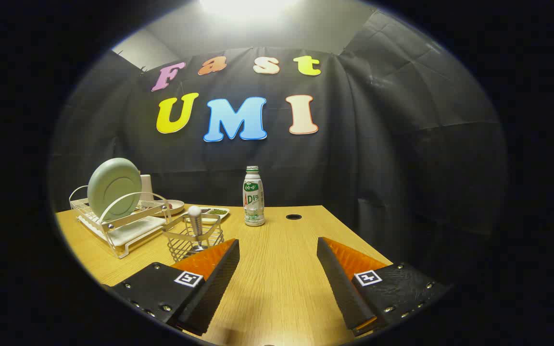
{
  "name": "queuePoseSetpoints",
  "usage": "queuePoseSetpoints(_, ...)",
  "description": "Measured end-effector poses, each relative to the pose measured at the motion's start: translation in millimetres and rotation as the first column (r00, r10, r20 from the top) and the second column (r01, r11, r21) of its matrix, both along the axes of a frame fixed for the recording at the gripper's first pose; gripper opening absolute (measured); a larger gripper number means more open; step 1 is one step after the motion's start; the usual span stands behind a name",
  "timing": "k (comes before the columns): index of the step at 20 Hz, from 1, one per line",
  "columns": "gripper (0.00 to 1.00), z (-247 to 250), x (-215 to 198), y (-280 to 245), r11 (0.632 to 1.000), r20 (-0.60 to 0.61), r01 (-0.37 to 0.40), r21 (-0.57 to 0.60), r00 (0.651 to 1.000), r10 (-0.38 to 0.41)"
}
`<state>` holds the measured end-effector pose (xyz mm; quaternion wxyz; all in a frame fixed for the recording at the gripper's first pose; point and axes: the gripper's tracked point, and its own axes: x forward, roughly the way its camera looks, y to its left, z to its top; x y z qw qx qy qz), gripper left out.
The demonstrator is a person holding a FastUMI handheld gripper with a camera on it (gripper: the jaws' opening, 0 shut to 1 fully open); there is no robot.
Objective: Take the plate from the dish rack, then take the spoon from the basket and place it into the plate.
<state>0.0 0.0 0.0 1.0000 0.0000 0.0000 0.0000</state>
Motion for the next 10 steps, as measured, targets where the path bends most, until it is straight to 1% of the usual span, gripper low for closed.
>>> queuePoseSetpoints(1,0.99,6.4,15.7,-2.5,1.0,0.017,0.012,0.007,1.0,-0.013)
queuePoseSetpoints(3,0.99,25.2,34.0,-10.6,0.999,0.06,0.04,0.035,0.997,-0.042)
queuePoseSetpoints(5,0.99,48.4,41.4,-20.3,0.996,0.083,0.078,0.045,0.993,-0.082)
queuePoseSetpoints(7,0.99,71.2,34.7,-33.2,0.991,0.079,0.136,0.009,0.988,-0.136)
queuePoseSetpoints(10,0.99,106.6,-1.3,-39.9,0.98,0.075,0.199,-0.023,0.978,-0.196)
